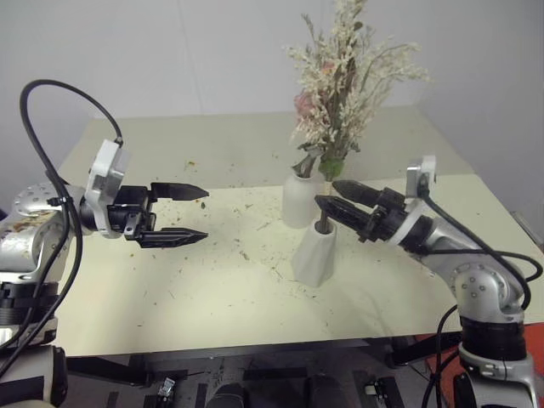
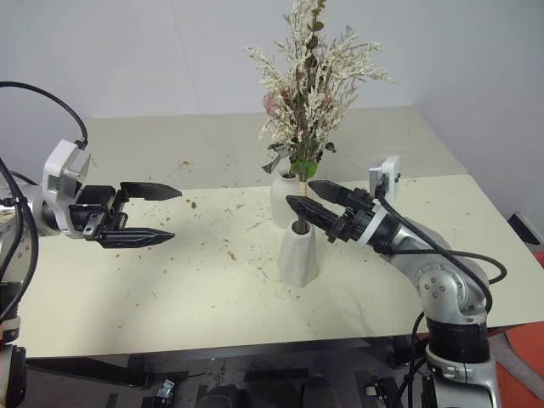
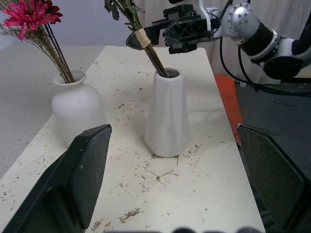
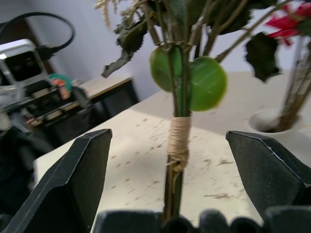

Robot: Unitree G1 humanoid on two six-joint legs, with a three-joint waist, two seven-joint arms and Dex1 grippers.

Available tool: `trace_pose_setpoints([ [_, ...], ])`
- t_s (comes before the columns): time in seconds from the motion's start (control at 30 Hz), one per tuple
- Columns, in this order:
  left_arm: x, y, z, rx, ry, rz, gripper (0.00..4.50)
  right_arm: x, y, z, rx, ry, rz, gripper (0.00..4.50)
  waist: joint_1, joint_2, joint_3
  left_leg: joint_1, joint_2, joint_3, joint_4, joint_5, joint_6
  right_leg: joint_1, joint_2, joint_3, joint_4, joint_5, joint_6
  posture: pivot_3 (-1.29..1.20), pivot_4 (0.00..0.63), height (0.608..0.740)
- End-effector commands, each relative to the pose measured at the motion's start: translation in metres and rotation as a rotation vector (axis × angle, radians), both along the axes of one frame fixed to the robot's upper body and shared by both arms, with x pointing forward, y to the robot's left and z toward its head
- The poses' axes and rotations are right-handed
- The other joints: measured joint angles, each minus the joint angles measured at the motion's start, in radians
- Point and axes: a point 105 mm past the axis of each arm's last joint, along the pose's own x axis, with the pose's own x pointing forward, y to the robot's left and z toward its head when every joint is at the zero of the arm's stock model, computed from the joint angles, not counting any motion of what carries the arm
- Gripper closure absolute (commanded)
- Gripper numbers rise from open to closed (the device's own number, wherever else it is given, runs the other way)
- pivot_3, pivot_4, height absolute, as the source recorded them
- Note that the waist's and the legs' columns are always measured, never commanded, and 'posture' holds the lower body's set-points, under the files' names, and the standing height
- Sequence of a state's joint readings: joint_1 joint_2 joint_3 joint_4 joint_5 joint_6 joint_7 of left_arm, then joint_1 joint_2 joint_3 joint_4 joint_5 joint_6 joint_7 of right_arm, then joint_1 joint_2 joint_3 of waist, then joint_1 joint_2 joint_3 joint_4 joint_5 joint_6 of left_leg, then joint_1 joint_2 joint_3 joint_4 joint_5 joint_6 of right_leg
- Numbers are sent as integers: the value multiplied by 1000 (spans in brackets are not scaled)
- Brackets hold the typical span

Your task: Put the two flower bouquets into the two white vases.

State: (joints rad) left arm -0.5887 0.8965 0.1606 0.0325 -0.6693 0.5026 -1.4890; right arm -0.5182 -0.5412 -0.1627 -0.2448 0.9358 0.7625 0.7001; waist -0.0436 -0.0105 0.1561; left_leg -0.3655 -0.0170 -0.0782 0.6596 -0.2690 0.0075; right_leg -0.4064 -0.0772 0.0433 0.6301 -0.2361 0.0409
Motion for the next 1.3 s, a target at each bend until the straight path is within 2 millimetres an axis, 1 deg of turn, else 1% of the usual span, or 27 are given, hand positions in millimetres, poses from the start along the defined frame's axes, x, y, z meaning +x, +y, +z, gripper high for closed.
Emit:
trace_pose_setpoints([
  [0.03,-5,0,7,6,-40,-2,0,-7,1,13,10,-17,95,16,0,0,0,0,0,0,0,0,0,0,0,0,0,0,0,0,150,740],
  [0.17,-6,1,7,7,-40,6,0,-16,-5,23,37,-31,175,16,1,0,0,-1,0,0,0,0,0,0,0,0,0,0,0,0,150,740],
  [0.43,-5,0,7,8,-41,11,0,-28,-12,26,55,-41,243,16,0,0,0,0,0,0,0,0,0,0,0,0,0,0,0,0,150,740],
  [0.57,-4,-1,7,9,-43,9,0,-29,-13,23,41,-40,244,16,1,0,0,0,0,0,0,0,0,0,0,0,0,0,0,0,150,740],
  [0.63,-4,-1,7,10,-43,9,0,-28,-14,18,9,-34,215,16,1,0,0,0,0,0,0,0,0,0,0,0,0,0,0,0,150,740],
  [0.7,-4,-1,7,11,-43,10,0,-26,-20,11,-16,-20,173,16,3,0,0,0,0,0,0,0,0,0,0,0,0,0,0,0,150,740],
  [0.83,-5,-1,6,11,-40,18,0,-24,-43,-8,-78,15,47,16,7,0,0,-1,0,0,0,0,0,0,0,-1,0,0,0,0,150,740],
  [0.93,-4,2,4,10,-36,38,0,-27,-69,-20,-162,30,-74,16,10,0,0,-1,0,0,0,0,0,0,0,-1,0,0,0,0,150,740],
  [1.0,-4,4,3,7,-34,53,0,-28,-86,-24,-214,23,-154,16,11,0,0,-1,0,0,0,0,0,0,0,-1,-1,0,0,0,150,740],
  [1.03,-4,5,2,5,-32,58,0,-28,-97,-26,-253,14,-213,16,11,0,0,-1,0,0,0,0,0,0,0,0,-1,0,0,0,150,740],
  [1.13,-3,7,-1,3,-26,69,0,-32,-124,-24,-350,-16,-318,16,11,0,0,0,0,1,0,0,0,1,0,0,-1,0,0,0,150,740],
  [1.3,-2,10,-3,2,-20,81,0,-36,-150,-11,-434,-60,-400,16,5,0,0,2,0,2,0,0,0,2,0,1,-1,0,0,0,150,740],
])
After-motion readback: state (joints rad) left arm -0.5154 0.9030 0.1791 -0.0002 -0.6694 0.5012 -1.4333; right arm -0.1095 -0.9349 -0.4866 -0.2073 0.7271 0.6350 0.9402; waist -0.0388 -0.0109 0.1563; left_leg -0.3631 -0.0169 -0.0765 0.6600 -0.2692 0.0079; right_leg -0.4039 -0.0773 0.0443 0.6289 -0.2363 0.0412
